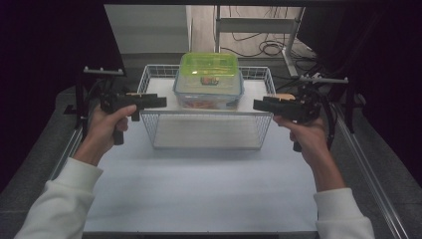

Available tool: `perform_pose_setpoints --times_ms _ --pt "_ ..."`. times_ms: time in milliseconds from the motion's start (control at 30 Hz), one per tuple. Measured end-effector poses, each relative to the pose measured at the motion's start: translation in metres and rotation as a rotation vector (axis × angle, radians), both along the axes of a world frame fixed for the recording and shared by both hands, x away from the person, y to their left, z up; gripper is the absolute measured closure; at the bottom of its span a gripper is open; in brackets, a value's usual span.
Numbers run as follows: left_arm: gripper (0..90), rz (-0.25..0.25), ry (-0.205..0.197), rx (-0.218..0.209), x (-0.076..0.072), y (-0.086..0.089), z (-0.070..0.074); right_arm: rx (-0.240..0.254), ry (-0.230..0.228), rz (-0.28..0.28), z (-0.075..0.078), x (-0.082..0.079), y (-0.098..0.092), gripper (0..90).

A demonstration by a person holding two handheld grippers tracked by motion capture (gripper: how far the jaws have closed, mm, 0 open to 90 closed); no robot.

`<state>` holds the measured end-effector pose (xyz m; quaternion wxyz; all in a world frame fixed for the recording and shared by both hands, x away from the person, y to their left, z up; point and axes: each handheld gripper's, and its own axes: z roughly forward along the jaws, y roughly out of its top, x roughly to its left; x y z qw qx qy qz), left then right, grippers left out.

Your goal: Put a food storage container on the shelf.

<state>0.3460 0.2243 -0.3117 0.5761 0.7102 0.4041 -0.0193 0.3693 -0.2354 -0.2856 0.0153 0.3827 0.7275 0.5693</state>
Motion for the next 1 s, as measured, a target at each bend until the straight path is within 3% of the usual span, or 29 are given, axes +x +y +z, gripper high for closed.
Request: perform_pose_setpoints --times_ms 133,200,233,333,367,400,433,500,533,567,600,667,800,900,1000 --pt "28.4 0.0 -0.016 0.037 -0.031 0.002 -0.026 -0.056 -0.023 0.048 -0.028 -0.026 -0.006 33.8" --pt "28.4 -0.001 -0.021 0.051 -0.037 0.002 -0.032 -0.064 -0.022 0.054 -0.035 -0.032 -0.008 33.8" --pt "28.5 0.002 -0.025 0.055 -0.045 0.003 -0.039 -0.075 -0.014 0.061 -0.052 -0.043 -0.012 33.4" --pt "28.9 0.007 -0.025 0.092 -0.069 0.003 -0.068 -0.097 0.002 0.073 -0.074 -0.055 -0.015 33.3" --pt "28.9 0.007 -0.025 0.092 -0.069 0.003 -0.068 -0.097 0.002 0.073 -0.074 -0.055 -0.015 33.3" --pt "28.9 0.008 -0.012 0.116 -0.08 0.002 -0.085 -0.132 0.01 0.075 -0.091 -0.065 -0.018 33.3" --pt "28.8 0.008 -0.012 0.116 -0.08 0.002 -0.085 -0.138 0.019 0.074 -0.097 -0.069 -0.019 33.3" --pt "27.6 0.008 0.017 0.168 -0.097 0.0 -0.109 -0.138 0.034 0.077 -0.112 -0.077 -0.022 33.3" --pt "27.6 0.008 0.023 0.18 -0.101 0.0 -0.114 -0.147 0.046 0.083 -0.122 -0.083 -0.023 33.2" --pt "27.6 0.008 0.023 0.18 -0.101 0.0 -0.114 -0.147 0.046 0.083 -0.122 -0.083 -0.023 33.2" --pt "27.5 0.005 0.038 0.199 -0.109 -0.001 -0.126 -0.166 0.061 0.087 -0.137 -0.091 -0.024 33.2" --pt "27.4 0.004 0.046 0.232 -0.114 -0.002 -0.134 -0.19 0.075 0.096 -0.146 -0.096 -0.023 32.9" --pt "27.6 0.006 0.05 0.228 -0.116 -0.004 -0.137 -0.197 0.078 0.098 -0.15 -0.097 -0.022 32.8" --pt "27.9 0.012 0.046 0.222 -0.116 -0.004 -0.137 -0.194 0.055 0.099 -0.149 -0.097 -0.019 32.8" --pt "27.9 0.019 0.046 0.236 -0.116 -0.003 -0.138 -0.191 0.047 0.098 -0.152 -0.099 -0.018 32.4"
